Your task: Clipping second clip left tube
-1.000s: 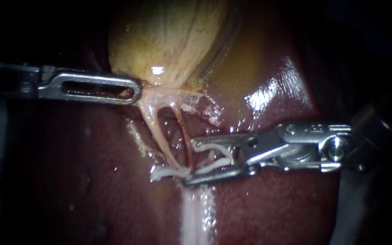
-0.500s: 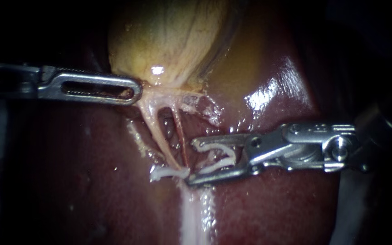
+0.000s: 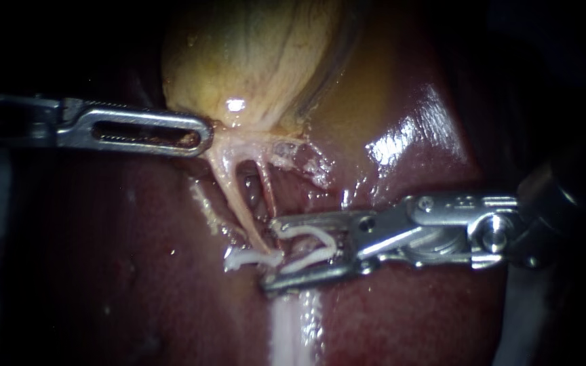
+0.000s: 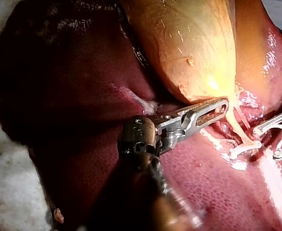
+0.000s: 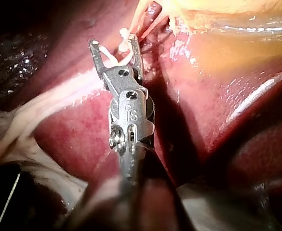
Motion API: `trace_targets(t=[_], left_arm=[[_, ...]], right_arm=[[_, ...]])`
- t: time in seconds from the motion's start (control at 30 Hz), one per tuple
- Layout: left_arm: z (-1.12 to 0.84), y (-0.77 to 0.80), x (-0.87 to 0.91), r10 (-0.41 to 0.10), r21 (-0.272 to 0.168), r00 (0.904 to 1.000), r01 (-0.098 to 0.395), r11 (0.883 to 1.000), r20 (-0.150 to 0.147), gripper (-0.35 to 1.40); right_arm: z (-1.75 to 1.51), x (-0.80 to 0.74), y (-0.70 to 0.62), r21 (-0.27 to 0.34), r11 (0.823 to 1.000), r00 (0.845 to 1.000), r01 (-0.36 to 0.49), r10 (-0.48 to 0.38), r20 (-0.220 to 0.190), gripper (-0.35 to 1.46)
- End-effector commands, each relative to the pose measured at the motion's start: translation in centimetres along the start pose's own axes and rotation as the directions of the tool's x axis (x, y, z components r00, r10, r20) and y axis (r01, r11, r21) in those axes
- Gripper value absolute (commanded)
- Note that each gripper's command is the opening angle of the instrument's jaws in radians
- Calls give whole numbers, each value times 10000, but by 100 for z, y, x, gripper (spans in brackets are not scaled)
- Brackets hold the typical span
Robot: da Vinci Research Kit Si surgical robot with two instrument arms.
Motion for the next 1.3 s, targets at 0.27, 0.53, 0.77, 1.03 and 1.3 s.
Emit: trace_targets(t=[0.27, 0.53, 0.77, 1.03, 1.3], left_arm=[[0, 1, 0, -2, 4, 10000, 2, 10000, -3, -35], [0, 1, -1, -3, 6, 10000, 3, 10000, -5, -35], [0, 2, -1, -5, 11, 10000, 5, 10000, -10, -35], [1, 3, -1, -6, 14, 10000, 6, 10000, -12, -35], [1, 3, -1, -7, 15, 10000, 7, 10000, -14, -35]], right_arm=[[13, -3, 9, -100, 9999, 10000, 8, -8, -11, 49], [29, -12, 18, -161, 9999, 10000, 60, -60, -5, 49], [47, -18, 22, -197, 9997, 9999, 112, -109, 128, 49], [61, -18, 24, -101, 9999, 9998, 130, -129, 154, 49], [70, -20, 24, -31, 9999, 9998, 114, -113, 175, 49]])
